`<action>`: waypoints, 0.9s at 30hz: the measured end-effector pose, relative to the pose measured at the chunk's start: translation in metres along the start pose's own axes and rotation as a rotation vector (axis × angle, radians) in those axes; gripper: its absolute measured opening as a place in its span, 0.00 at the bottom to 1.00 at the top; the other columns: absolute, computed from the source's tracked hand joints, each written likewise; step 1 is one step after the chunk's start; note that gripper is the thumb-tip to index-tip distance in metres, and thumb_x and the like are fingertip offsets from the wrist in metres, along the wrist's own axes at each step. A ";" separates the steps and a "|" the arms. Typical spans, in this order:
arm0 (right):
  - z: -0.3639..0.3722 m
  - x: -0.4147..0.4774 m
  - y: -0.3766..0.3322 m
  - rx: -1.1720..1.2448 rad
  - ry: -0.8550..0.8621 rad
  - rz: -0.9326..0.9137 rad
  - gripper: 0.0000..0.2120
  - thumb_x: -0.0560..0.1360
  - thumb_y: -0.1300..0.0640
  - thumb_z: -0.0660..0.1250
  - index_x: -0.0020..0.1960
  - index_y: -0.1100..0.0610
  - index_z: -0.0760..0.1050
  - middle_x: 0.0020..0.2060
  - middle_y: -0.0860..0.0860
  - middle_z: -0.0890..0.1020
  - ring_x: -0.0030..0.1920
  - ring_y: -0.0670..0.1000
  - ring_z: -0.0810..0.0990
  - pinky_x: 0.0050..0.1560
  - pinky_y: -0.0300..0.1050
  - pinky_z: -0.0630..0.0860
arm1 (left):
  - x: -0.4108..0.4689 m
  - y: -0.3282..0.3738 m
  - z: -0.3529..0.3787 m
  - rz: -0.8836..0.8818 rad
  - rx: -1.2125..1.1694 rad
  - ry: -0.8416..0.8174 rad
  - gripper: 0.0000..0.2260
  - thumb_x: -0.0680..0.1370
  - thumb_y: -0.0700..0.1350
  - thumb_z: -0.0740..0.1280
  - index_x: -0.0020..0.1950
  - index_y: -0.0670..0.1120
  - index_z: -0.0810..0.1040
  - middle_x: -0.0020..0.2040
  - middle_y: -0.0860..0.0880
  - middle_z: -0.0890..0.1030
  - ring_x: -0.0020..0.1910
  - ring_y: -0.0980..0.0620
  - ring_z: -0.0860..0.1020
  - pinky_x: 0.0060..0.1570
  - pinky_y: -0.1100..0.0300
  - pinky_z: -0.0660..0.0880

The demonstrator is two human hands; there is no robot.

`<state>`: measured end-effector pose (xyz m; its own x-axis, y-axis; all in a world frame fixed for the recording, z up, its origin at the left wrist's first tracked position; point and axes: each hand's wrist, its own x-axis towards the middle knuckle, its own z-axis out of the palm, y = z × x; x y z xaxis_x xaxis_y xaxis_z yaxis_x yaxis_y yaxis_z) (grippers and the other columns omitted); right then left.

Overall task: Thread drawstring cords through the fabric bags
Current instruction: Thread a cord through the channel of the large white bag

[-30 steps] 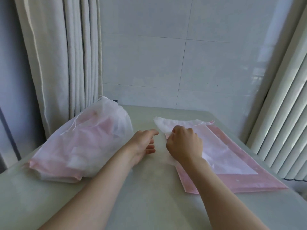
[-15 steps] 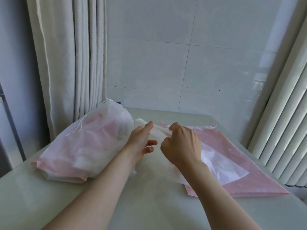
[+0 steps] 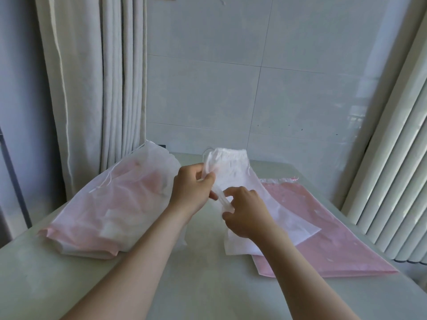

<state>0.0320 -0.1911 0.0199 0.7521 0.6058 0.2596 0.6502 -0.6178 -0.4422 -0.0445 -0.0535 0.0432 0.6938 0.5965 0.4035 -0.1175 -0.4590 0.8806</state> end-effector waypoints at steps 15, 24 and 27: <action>-0.041 0.017 0.027 1.765 0.477 0.398 0.14 0.72 0.55 0.62 0.56 0.58 0.72 0.59 0.59 0.79 0.57 0.66 0.84 0.61 0.64 0.80 | 0.012 0.013 0.002 0.291 -0.193 -0.047 0.10 0.76 0.45 0.59 0.39 0.55 0.77 0.63 0.55 0.81 0.65 0.55 0.78 0.66 0.54 0.73; -0.039 0.012 0.044 1.081 0.824 0.644 0.28 0.78 0.68 0.57 0.74 0.49 0.70 0.60 0.51 0.77 0.59 0.53 0.79 0.59 0.46 0.76 | 0.000 0.005 0.004 0.319 0.057 -0.145 0.09 0.75 0.53 0.67 0.43 0.50 0.72 0.64 0.56 0.73 0.63 0.61 0.74 0.58 0.66 0.67; -0.043 0.013 0.043 0.848 0.834 0.572 0.23 0.75 0.71 0.57 0.62 0.54 0.78 0.61 0.51 0.82 0.62 0.51 0.80 0.59 0.42 0.73 | -0.009 -0.001 0.015 0.231 0.044 -0.199 0.10 0.78 0.52 0.73 0.48 0.50 0.73 0.70 0.56 0.65 0.70 0.66 0.66 0.59 0.74 0.64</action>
<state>0.0742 -0.2319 0.0412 0.9347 -0.3118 0.1706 0.1816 0.0066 -0.9833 -0.0395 -0.0683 0.0349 0.7785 0.3338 0.5316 -0.2611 -0.5979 0.7578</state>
